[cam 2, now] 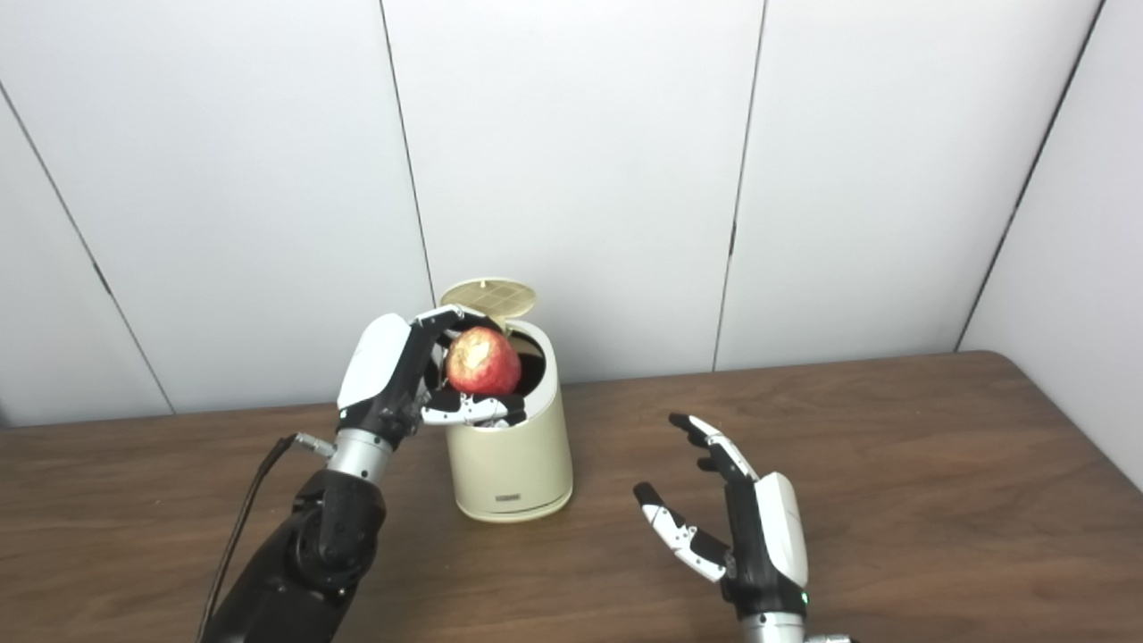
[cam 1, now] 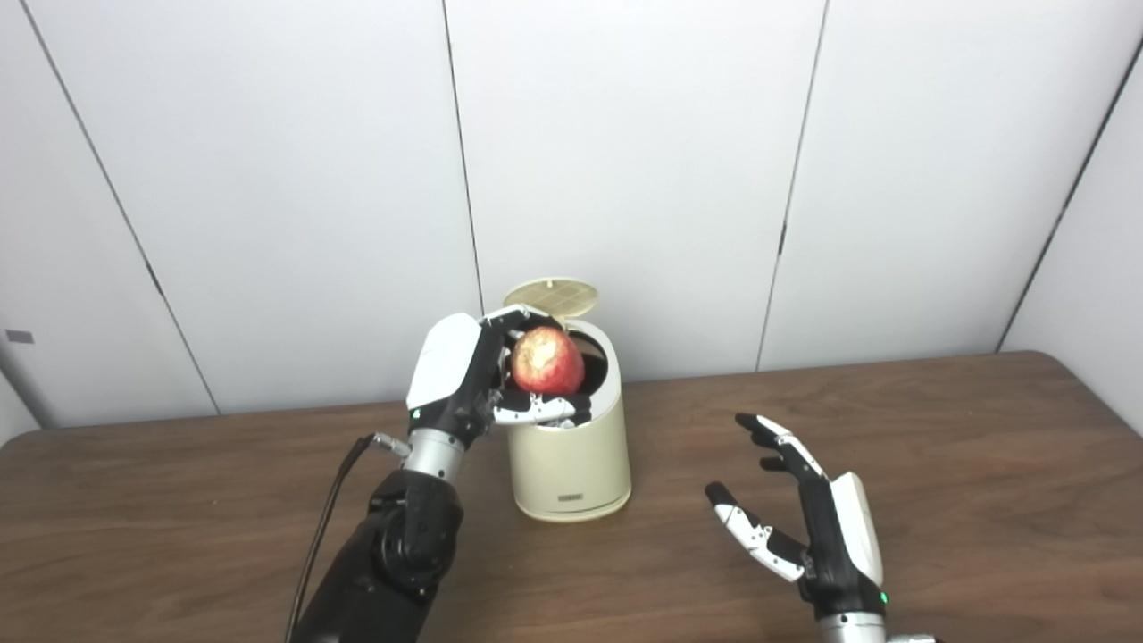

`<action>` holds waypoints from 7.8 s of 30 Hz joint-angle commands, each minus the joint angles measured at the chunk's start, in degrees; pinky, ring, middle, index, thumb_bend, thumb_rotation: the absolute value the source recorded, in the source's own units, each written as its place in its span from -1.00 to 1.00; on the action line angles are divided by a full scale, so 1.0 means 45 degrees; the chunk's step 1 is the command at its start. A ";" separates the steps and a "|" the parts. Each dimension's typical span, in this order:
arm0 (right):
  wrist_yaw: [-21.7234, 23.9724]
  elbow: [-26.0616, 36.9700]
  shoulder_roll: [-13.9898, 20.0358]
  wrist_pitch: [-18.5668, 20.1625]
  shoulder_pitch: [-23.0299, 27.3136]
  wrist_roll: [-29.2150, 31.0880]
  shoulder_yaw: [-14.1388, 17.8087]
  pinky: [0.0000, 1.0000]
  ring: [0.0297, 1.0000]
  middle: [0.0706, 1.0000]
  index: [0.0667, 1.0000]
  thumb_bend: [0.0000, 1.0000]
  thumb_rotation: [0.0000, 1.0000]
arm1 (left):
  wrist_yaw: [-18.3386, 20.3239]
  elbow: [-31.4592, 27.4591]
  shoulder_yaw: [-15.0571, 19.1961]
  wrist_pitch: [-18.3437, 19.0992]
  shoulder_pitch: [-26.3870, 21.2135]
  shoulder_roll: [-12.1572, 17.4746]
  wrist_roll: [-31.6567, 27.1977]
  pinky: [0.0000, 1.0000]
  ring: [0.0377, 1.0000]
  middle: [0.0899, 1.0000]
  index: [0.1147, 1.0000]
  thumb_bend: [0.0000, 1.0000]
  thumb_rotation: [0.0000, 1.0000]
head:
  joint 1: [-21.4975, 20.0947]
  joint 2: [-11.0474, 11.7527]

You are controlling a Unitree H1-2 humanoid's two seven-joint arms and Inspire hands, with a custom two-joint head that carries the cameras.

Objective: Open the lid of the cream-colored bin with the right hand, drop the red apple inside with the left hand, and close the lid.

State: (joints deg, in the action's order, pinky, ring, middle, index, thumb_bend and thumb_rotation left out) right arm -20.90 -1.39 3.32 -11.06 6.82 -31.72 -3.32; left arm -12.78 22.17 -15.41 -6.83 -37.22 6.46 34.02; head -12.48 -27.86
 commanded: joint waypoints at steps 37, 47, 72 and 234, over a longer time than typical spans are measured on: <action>-0.0209 -0.0164 -0.0435 -0.0154 -0.0062 -0.0143 -0.0279 0.36 0.57 0.59 0.54 -0.47 0.02 | 0.0151 -0.1542 -0.0353 -0.0458 0.0464 0.0319 0.0658 0.00 0.22 0.47 0.44 1.00 -0.37 | 0.0081 -0.0037; -0.0248 -0.0270 -0.0435 -0.0226 0.0018 -0.0132 -0.0298 0.38 0.57 0.59 0.54 -0.47 0.02 | -0.2960 -0.1070 -0.0041 -0.4458 0.0626 0.0111 -0.1176 -0.44 -0.36 -0.18 -0.10 0.08 -0.99 | 0.0058 -0.0015; -0.0525 -0.0181 0.0054 -0.0963 0.0423 -0.0267 -0.0358 0.43 0.61 0.62 0.59 -0.41 0.23 | -0.5284 -0.3834 -0.0116 -0.4465 0.2552 0.2025 -0.5633 -0.12 -0.04 -0.02 -0.14 -0.03 -0.88 | 0.0206 0.0114; 1.0305 0.4153 0.3739 0.2920 0.4892 -0.5652 -0.4249 0.73 0.83 0.77 0.68 0.62 0.62 | -0.1174 -0.1331 0.2307 -0.4462 0.5082 -0.0242 -0.4456 0.32 0.45 0.46 0.42 -0.17 0.55 | 0.1478 -0.0143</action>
State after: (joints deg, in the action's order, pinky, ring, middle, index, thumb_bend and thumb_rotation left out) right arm 26.86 17.18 20.57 3.36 28.12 -58.18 -23.14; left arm -17.41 15.41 -4.26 -25.77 -14.75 6.25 13.47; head -5.80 -28.48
